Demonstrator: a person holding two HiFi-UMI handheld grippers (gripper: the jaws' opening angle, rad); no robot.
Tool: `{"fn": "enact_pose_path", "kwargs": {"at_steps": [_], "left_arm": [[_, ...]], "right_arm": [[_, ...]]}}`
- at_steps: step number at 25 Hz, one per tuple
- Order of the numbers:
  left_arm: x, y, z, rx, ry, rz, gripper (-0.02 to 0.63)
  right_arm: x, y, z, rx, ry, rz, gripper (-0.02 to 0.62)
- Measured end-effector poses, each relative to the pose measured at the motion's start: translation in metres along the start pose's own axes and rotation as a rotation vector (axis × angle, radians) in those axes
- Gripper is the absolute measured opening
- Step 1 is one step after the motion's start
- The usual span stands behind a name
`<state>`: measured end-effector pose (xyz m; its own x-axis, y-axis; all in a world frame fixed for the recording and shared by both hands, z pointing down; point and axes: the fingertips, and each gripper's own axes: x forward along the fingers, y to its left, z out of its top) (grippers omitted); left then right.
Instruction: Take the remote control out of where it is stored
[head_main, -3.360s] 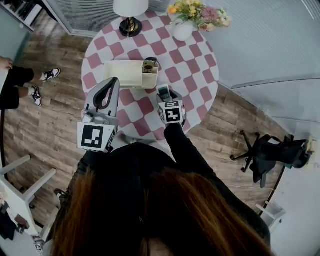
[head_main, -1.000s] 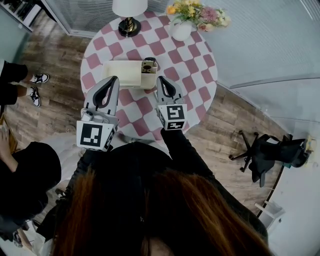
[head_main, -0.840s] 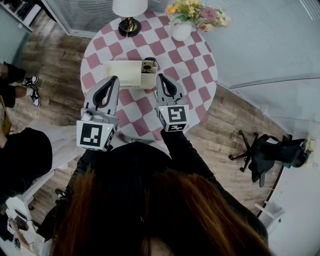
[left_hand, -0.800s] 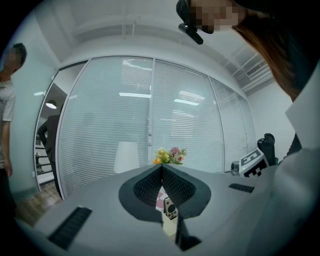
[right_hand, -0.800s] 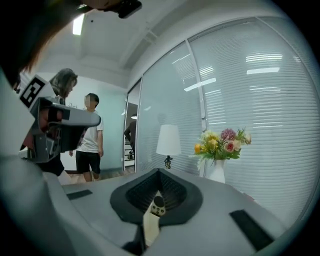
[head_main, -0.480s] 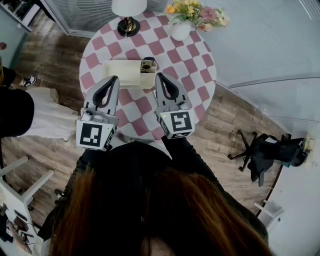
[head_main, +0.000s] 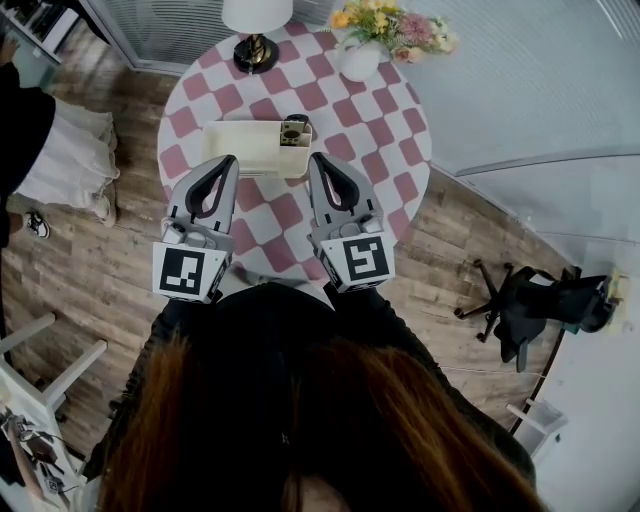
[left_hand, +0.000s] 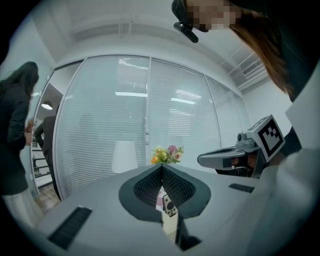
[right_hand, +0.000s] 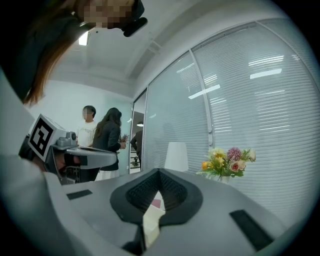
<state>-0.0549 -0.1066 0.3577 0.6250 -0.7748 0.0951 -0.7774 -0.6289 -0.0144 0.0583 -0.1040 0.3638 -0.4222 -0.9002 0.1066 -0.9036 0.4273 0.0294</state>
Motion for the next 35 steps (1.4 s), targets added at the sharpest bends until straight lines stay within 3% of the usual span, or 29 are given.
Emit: {"fn": "enact_pose_path", "kwargs": {"at_steps": [19, 35], "left_arm": [[0.000, 0.004, 0.008, 0.011, -0.043, 0.022, 0.009], [-0.005, 0.006, 0.007, 0.013, -0.041, 0.025, 0.009]], "right_arm": [[0.009, 0.007, 0.005, 0.020, 0.000, 0.016, 0.015], [0.043, -0.020, -0.042, 0.082, 0.123, -0.088, 0.015]]}}
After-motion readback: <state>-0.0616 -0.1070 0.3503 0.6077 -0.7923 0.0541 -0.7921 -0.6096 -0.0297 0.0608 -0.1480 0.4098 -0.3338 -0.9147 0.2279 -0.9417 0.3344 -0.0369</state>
